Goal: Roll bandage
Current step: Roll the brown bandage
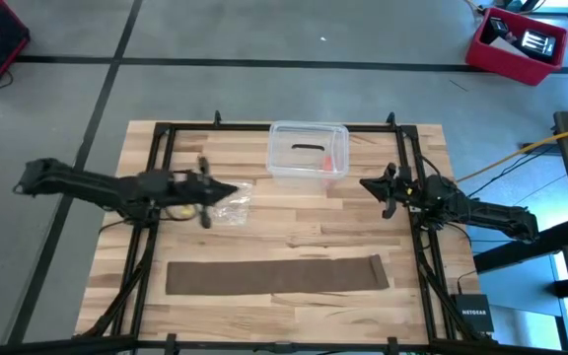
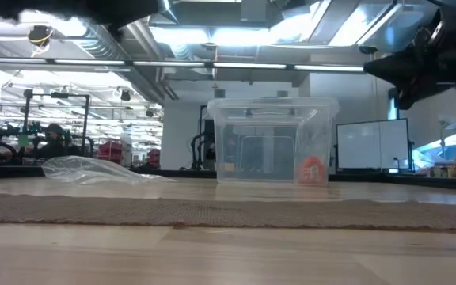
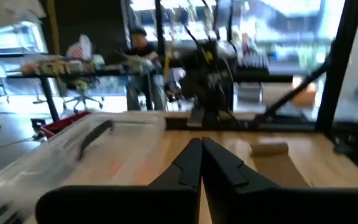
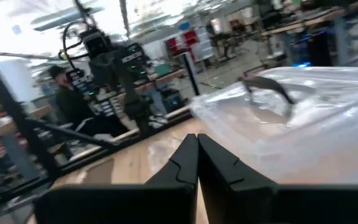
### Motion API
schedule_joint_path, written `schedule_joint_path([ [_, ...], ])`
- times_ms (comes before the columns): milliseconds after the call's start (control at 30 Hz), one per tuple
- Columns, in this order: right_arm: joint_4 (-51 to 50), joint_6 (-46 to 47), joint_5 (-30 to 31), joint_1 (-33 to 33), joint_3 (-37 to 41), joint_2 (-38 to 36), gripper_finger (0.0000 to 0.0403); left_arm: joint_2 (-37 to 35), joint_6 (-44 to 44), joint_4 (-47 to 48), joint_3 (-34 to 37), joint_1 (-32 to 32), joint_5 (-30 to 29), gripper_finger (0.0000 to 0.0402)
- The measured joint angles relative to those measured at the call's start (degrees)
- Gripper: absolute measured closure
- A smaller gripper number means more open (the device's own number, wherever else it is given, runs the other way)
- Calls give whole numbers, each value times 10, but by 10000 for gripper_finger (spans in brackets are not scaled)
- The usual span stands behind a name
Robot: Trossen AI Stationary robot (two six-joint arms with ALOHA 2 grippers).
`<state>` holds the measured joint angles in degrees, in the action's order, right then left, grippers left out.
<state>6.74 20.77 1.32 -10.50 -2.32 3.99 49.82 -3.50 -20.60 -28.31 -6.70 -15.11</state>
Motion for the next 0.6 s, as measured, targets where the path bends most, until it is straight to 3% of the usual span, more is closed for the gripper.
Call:
schedule_joint_path([
  [267,-15,-3,-81,0,-28,20,391,287,-48,-14,-203,-42,1,400],
  [600,-37,-3,-210,0,-103,108,391,559,2,-59,-357,-89,1,400],
])
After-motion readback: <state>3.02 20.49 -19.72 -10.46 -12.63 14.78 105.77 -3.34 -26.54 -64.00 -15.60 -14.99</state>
